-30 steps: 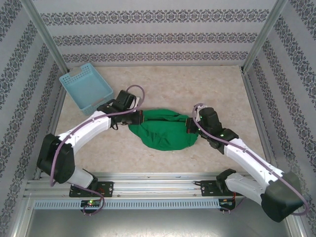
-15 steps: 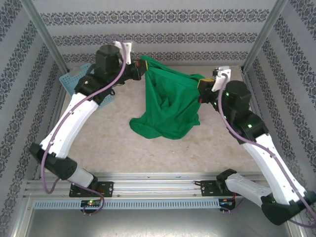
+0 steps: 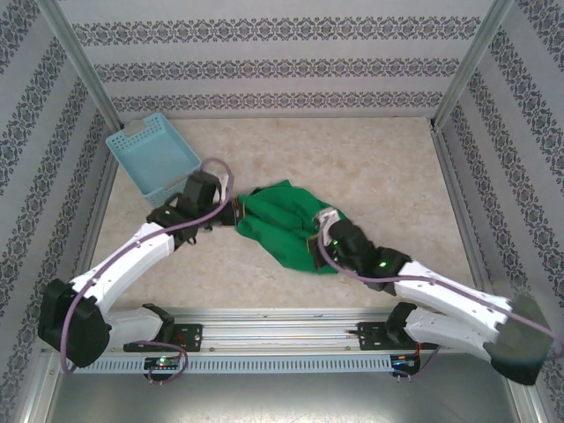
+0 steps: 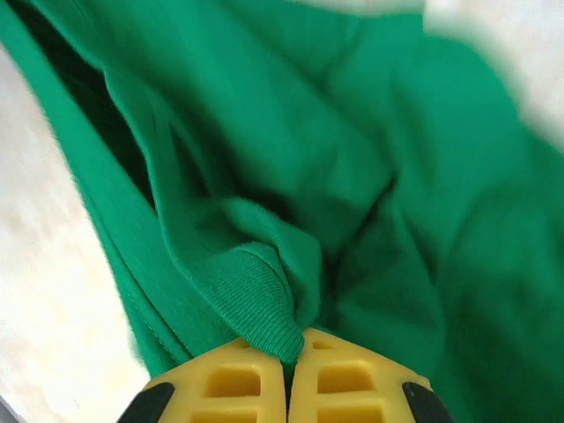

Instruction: Fold the inside-out t-shirt

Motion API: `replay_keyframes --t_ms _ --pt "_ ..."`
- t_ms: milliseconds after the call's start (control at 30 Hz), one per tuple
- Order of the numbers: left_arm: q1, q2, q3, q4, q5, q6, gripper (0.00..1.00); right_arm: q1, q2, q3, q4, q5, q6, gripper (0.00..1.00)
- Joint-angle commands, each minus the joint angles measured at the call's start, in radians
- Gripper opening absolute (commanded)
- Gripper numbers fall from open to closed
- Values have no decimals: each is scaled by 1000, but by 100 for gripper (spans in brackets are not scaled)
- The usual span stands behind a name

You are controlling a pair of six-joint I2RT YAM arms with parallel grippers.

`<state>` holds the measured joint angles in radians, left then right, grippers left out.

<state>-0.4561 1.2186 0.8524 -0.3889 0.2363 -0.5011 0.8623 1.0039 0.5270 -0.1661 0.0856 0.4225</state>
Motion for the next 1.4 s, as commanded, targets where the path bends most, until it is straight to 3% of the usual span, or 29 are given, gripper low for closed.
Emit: replay_keyframes --t_ms 0,167,267,333,400,533,733,833,1067,1367 --pt "13 -14 -48 -49 -110 -41 0 29 52 -15 112 11 88 1" --pt "17 0 -14 -87 -172 -42 4 28 58 73 51 24 16 25" --pt "18 -12 11 -103 -196 -49 19 26 18 117 -5 61 -17 48" --pt "16 -24 25 -146 -238 -64 29 13 -19 132 -54 104 -21 57" --pt "15 -45 43 -211 -295 -93 36 -10 -51 134 -92 148 -8 60" --pt "-26 -126 33 -249 -316 -148 42 -131 -100 116 -179 186 67 64" --pt "-237 -33 32 -107 -256 -245 48 -411 -76 30 -137 6 294 66" --pt "-307 82 50 19 -220 -272 52 -479 -37 -7 -65 -70 375 66" --pt "-363 324 190 99 -141 -270 57 -488 105 21 30 -197 368 69" --pt "-365 457 275 85 -102 -238 60 -402 227 62 68 -182 292 71"
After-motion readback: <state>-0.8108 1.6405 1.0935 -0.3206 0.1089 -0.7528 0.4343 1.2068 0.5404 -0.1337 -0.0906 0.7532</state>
